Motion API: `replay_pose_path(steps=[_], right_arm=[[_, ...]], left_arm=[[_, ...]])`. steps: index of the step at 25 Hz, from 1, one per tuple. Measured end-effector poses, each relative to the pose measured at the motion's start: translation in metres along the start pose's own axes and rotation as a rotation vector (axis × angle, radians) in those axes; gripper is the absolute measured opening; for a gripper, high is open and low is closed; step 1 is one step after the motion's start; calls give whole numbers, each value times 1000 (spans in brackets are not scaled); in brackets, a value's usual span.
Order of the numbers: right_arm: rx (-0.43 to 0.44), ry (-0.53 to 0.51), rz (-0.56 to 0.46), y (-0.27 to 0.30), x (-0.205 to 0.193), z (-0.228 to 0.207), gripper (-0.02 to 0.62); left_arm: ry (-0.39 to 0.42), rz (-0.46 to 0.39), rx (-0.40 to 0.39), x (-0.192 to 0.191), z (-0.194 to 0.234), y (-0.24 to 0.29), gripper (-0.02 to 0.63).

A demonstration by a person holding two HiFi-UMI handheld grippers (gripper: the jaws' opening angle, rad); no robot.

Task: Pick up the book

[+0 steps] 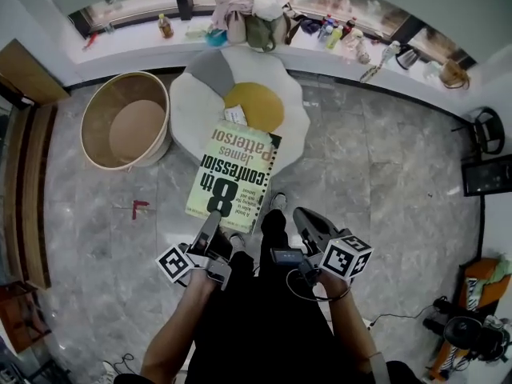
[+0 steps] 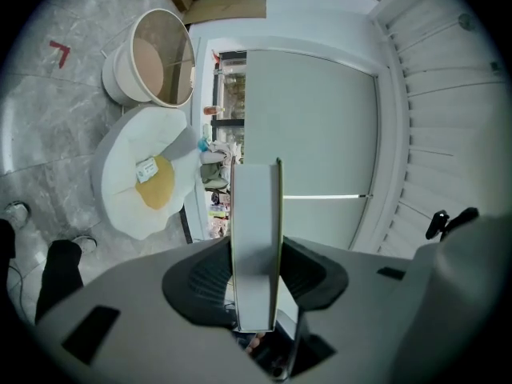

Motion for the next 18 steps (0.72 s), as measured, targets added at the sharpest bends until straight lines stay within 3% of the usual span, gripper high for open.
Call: replay_pose_path(steps=[10, 14, 18], right_arm=[[-8, -20, -44, -14, -6, 1, 18], [46, -15, -56, -23, -1, -3, 18], [110, -102, -45, -22, -4, 3, 18]], left_arm=[[18, 73, 5, 9, 2, -7, 183], [35, 66, 5, 7, -2, -6, 183], [24, 66, -32, 8, -3, -4, 183]])
Point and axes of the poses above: the fingertips, and each gripper's own axes: y forward along the fingers, z to its left, x out of its top, the point moved 10 cm from there along -y, backward along the fingers, and after that the axes turned 15 degrees about y, right-handed, at the moved point
